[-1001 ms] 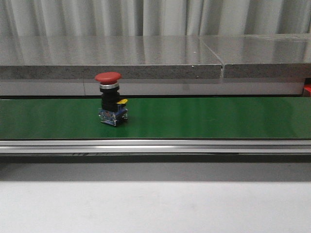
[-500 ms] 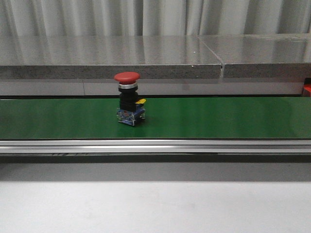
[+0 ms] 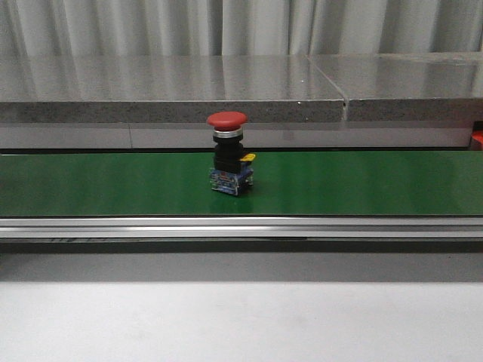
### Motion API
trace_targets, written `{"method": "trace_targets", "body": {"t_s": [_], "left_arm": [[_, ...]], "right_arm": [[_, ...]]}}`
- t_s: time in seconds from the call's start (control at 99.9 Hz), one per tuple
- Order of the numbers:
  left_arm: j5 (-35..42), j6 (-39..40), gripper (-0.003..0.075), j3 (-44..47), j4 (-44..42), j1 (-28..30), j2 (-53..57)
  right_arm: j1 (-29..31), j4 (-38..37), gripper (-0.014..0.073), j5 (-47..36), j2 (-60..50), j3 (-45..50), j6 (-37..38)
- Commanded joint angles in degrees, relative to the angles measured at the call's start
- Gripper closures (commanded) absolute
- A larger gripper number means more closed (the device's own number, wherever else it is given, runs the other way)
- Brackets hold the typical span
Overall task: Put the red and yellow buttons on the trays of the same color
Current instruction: 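Set the yellow button on the belt and open the left gripper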
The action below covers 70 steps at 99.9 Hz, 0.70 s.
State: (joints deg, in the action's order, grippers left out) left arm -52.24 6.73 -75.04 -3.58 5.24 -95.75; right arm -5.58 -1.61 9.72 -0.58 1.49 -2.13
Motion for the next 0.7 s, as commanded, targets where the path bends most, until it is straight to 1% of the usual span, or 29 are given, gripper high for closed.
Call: {"method": "trace_targets", "body": {"t_s": [0.0,0.06,0.11,0.14,0.29,0.43,0.691], "left_arm": [[0.64,-0.67,0.0304,-1.85,0.52,-0.27,2.09],[0.52,-1.18,0.0213,-1.85,0.55,-0.27,2.09],[0.52,-1.18,0.0173,-1.85,0.67,-0.27,2.09],[0.52,-1.46,0.0162,-1.98,0.82,-0.27,2.09],[1.06,-2.11,0.0162,-3.17,0.93,-0.74,2.29],[3.62,-3.03,0.0162,-3.7,1.05,-2.16,4.1],[9.55,-3.13,0.0163,-2.89,1.05,-7.22,11.65]], "right_arm": [[0.05,-0.57,0.0661,-4.69,-0.85,-0.54,-0.32],[0.05,-0.57,0.0661,-4.69,-0.85,-0.54,-0.32],[0.05,-0.57,0.0661,-4.69,-0.85,-0.54,-0.32],[0.05,-0.57,0.0661,-4.69,-0.85,-0.54,-0.32],[0.05,-0.57,0.0661,-4.69,-0.85,-0.54,-0.32],[0.05,-0.57,0.0661,-4.69,-0.85,-0.54,-0.32],[0.05,-0.57,0.0661,-4.69,-0.85,-0.54,-0.32]]}}
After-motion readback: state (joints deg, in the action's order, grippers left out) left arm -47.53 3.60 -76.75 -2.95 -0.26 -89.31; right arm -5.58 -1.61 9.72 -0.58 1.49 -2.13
